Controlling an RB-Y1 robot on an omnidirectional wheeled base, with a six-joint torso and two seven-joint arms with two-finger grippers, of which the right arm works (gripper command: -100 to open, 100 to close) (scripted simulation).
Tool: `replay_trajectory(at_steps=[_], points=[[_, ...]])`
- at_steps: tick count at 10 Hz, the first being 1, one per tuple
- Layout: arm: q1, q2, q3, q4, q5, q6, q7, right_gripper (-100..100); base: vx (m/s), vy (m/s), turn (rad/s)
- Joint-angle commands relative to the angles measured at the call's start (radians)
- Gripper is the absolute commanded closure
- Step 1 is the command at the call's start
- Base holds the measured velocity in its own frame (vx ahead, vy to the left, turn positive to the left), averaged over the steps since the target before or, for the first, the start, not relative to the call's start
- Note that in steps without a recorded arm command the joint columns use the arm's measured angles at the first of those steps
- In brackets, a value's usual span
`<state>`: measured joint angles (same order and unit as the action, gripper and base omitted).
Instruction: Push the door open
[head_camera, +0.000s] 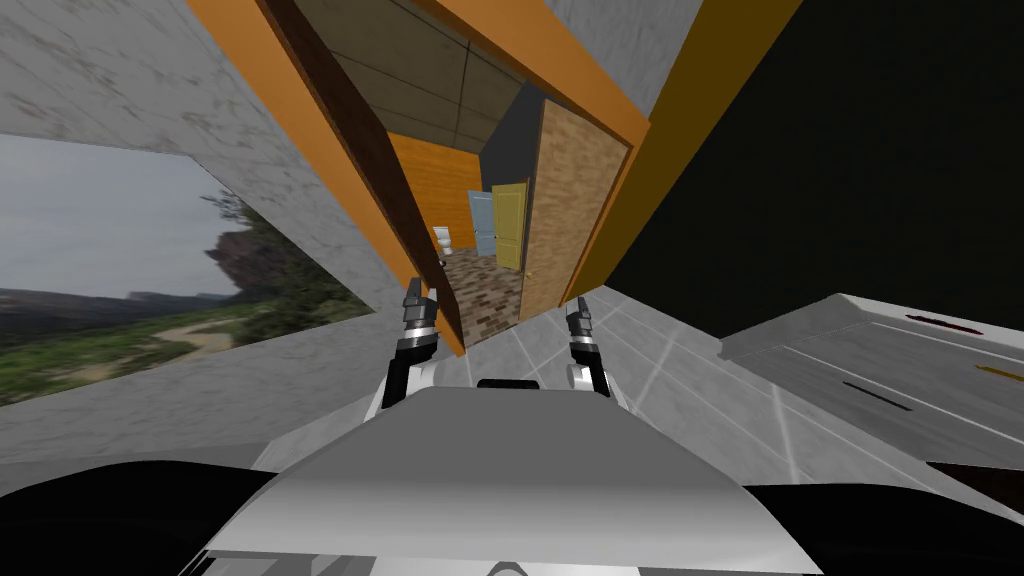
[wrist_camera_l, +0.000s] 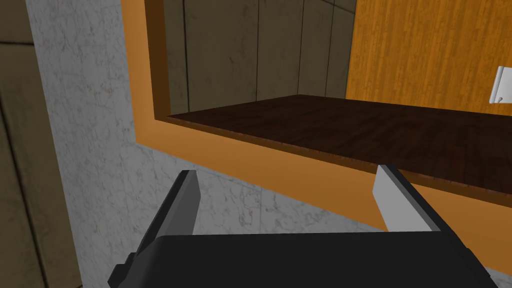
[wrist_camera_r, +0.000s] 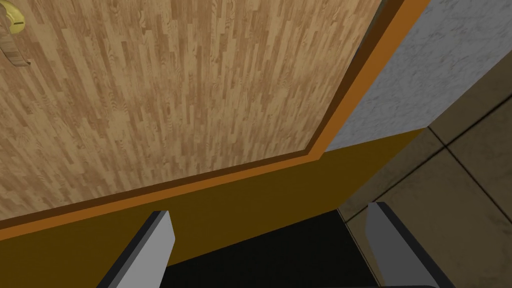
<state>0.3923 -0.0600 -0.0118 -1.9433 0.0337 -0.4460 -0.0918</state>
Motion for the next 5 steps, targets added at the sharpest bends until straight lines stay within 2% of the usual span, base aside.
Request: replay_trajectory(at_steps=[1,5], points=[[-0.015,-0.005,0.007,0.038,-0.005,-0.009,0.000,-100,0.095,-0.071,0.077],[-0.055,-0.018,0.027,0.141,-0.018,-0.038,0.000,-100,0.098,-0.074,0.079]])
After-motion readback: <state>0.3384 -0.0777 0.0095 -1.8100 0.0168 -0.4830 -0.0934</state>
